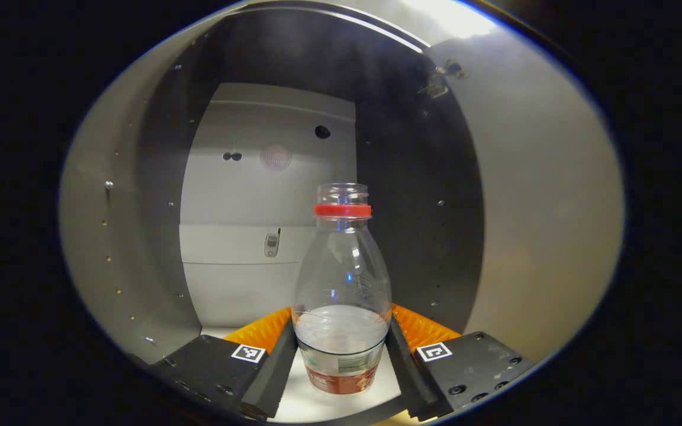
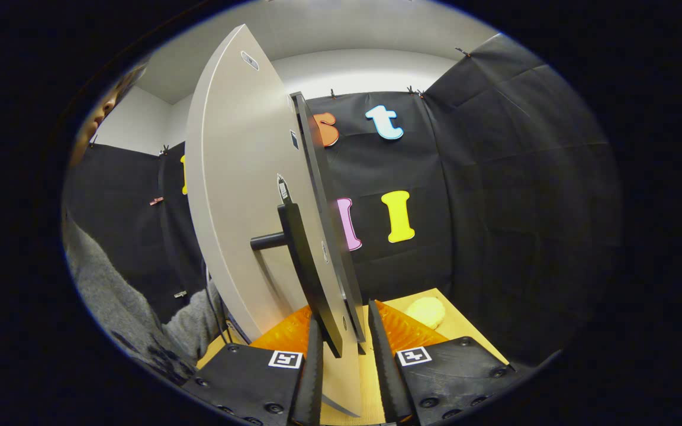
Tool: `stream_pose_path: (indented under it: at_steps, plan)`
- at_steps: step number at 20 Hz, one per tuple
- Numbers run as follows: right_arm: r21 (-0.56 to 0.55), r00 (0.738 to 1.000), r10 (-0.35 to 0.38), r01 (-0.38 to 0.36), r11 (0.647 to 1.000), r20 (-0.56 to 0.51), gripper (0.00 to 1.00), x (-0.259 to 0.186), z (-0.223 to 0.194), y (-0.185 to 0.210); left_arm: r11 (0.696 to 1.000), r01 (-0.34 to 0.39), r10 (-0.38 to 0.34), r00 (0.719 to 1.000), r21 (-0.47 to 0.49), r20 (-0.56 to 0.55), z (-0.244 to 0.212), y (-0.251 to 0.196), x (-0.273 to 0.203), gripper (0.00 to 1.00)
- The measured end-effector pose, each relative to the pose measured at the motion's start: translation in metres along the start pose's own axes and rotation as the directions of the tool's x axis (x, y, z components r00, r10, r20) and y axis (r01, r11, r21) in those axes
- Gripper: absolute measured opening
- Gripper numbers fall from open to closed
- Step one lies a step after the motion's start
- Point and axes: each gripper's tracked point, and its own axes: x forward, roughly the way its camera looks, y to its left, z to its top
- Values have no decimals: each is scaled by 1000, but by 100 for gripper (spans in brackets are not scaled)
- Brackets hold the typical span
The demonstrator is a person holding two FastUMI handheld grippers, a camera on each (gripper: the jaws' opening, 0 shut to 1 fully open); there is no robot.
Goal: Open the cabinet door with the right hand, grasp the bottle in the cabinet with the left hand and place it on the coaster, then close the cabinet door with the right hand.
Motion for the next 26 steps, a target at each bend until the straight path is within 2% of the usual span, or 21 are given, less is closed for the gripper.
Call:
stream_pose_path:
  at_steps: [1,2,3,4,5,8,12,15,18,19,20,22,26]
  plan:
    - [-14,1000,-4,4,1000,5,54,-1,0,-4,1000,19,-19,1000,0,11,6,-4,-13,78]
    - [-11,1000,-15,15,1000,5,48,-6,0,-9,999,36,-36,999,0,20,12,-9,-26,78]
    - [12,1000,-23,22,1000,10,63,-13,0,-10,999,51,-51,998,2,28,16,-13,-37,78]
    - [35,1000,-27,26,999,8,84,-20,-1,-8,998,61,-61,997,5,36,20,-15,-50,77]
    - [47,999,-51,51,998,3,75,-31,-4,-10,998,66,-66,997,7,43,24,-14,-61,77]
    - [32,991,-130,129,991,19,81,-63,-7,-16,997,74,-73,995,-11,62,30,-13,-93,77]
    - [12,987,-138,138,990,83,84,-91,3,26,997,67,-65,997,-38,39,19,1,-139,78]
    - [-54,988,-85,93,994,129,85,-94,8,74,998,40,-39,999,-57,20,4,19,-173,77]
    - [-119,990,-46,62,991,135,87,-82,-4,111,1000,-22,21,1000,-10,-19,-25,44,-207,78]
    - [-122,991,-29,46,991,131,78,-72,-11,124,999,-33,33,999,13,-39,-36,49,-218,78]
    - [-112,991,-1,16,994,132,87,-64,-15,139,999,-30,32,998,32,-62,-48,51,-228,78]
    - [-89,988,63,-51,995,140,87,-42,-20,173,999,-12,16,995,37,-101,-76,53,-248,78]
    - [-129,969,174,-152,980,176,87,1,-33,221,997,-9,-4,989,-83,-149,-134,55,-278,78]
